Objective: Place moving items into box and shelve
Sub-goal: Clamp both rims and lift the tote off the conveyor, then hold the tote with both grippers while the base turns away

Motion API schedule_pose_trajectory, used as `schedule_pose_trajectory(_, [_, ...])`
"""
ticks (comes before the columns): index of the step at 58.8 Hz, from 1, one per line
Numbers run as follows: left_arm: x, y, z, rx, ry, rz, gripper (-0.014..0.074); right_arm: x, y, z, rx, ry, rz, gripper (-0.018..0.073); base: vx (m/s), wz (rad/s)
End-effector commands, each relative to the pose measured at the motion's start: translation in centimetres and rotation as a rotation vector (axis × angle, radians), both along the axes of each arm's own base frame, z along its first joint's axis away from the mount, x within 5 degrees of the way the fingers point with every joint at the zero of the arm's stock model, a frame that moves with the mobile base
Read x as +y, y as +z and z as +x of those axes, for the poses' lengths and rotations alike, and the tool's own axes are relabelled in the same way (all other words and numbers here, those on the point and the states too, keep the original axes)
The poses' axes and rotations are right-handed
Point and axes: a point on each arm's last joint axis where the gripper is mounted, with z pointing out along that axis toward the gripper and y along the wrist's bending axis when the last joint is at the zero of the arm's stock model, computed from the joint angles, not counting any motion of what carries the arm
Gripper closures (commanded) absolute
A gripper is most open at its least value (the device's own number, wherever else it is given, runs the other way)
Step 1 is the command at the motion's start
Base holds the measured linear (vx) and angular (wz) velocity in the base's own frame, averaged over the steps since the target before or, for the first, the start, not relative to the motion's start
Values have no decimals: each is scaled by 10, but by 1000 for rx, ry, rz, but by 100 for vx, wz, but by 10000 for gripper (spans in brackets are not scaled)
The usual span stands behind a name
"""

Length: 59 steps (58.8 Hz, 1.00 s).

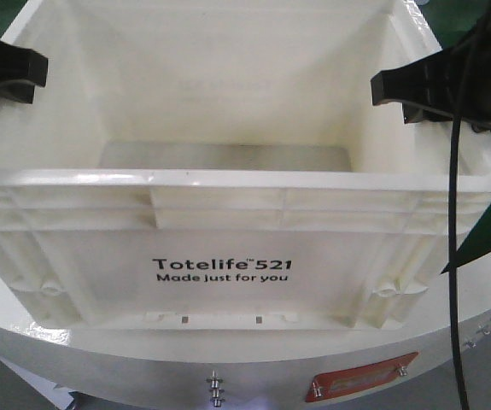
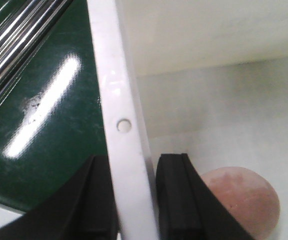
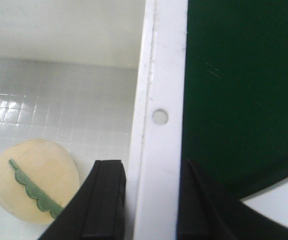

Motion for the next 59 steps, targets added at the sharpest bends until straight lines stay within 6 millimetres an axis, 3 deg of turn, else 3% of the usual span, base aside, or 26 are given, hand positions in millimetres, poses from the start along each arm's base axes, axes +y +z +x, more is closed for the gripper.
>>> schedule_pose_trajectory(1, [1, 19, -19, -187, -18, -94, 456, -2, 19, -9, -162, 36, 14, 451, 0, 0])
schedule_pose_trajectory(14, [5, -3, -35, -178, -17, -110, 456, -6, 12, -15, -151, -11, 15, 449, 0, 0])
schedule_pose_trajectory(59, [6, -4, -35, -182, -15, -105, 456, -7, 12, -15, -152, -17, 15, 449, 0, 0])
